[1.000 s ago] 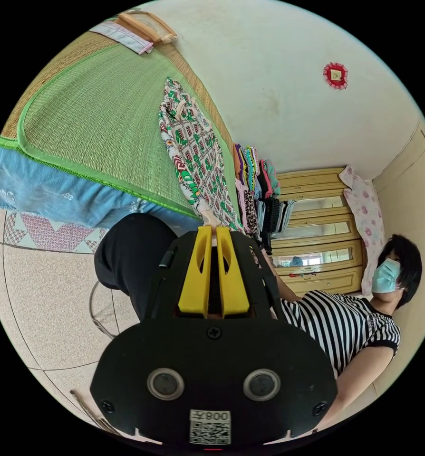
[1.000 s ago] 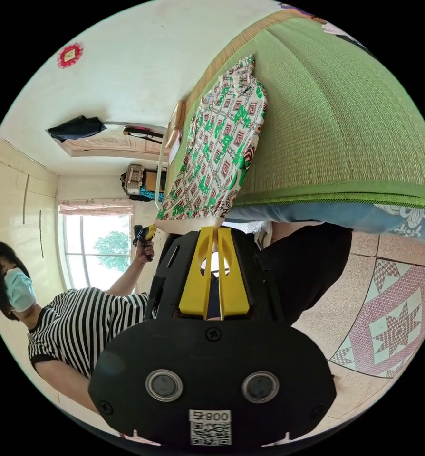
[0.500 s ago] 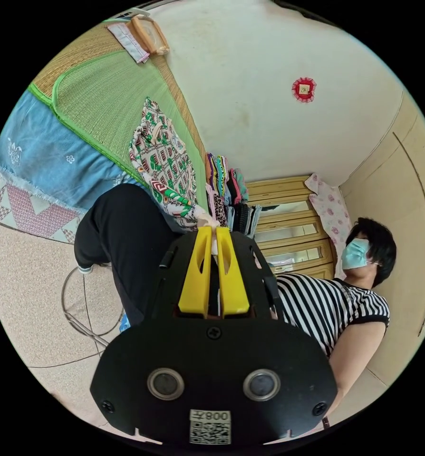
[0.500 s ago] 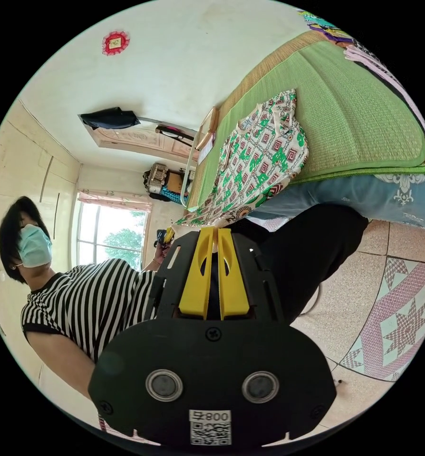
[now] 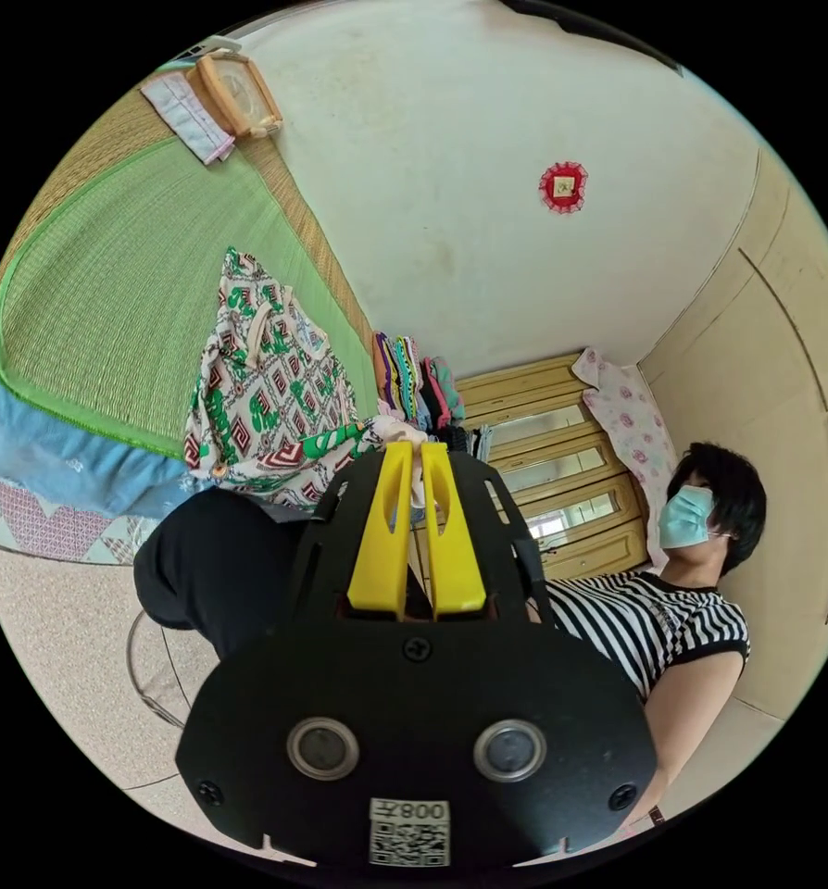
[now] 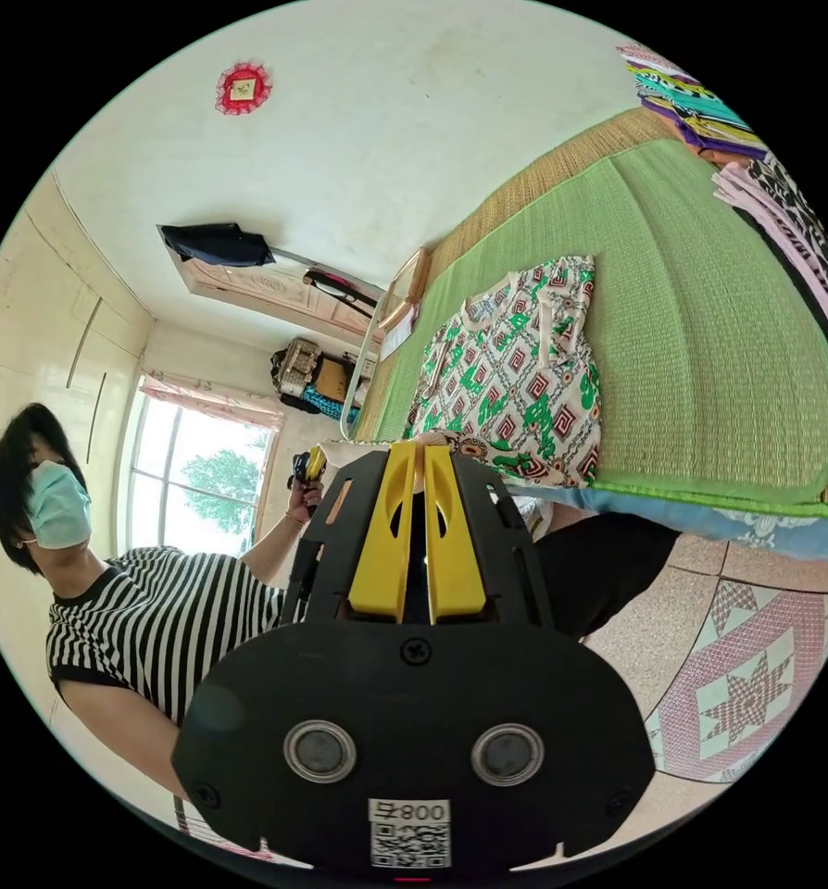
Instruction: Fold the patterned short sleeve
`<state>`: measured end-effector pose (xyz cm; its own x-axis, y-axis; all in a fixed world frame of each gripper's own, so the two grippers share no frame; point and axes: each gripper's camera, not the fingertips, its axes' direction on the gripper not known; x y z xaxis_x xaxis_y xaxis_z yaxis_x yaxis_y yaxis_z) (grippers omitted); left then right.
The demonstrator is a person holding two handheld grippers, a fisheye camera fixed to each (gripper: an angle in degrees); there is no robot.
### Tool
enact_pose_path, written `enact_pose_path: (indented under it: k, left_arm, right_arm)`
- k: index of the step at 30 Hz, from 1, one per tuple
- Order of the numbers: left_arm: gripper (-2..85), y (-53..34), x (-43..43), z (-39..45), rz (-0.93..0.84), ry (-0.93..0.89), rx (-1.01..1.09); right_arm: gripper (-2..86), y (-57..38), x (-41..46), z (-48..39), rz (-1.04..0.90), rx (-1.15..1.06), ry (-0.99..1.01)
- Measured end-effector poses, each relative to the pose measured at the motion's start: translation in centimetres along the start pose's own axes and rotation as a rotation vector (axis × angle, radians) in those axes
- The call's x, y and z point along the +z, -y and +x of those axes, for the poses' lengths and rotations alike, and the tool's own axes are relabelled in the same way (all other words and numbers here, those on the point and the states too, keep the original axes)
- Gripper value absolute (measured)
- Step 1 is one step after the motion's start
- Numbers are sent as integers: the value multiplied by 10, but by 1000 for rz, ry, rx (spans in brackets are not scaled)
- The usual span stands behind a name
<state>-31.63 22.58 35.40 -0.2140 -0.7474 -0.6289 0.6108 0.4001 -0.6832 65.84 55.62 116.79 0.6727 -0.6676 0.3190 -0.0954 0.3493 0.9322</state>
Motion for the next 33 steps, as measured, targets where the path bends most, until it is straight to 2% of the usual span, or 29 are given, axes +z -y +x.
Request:
enact_pose_path:
  k: [8, 17, 26, 33]
  left_arm:
    - [15, 122, 40, -3, 34, 51, 1]
    - [16, 242, 97, -28, 34, 123, -56]
    - [16, 332, 147, -69, 17, 210, -160]
    - [15, 383, 171, -77, 43, 202, -162]
  right_arm:
    - [13, 115, 12, 11, -46, -1, -34]
    - [13, 228, 37, 53, -82, 93, -47]
    - [12, 313, 78, 99, -140, 197, -50]
    - [12, 358, 91, 99, -143, 195, -26]
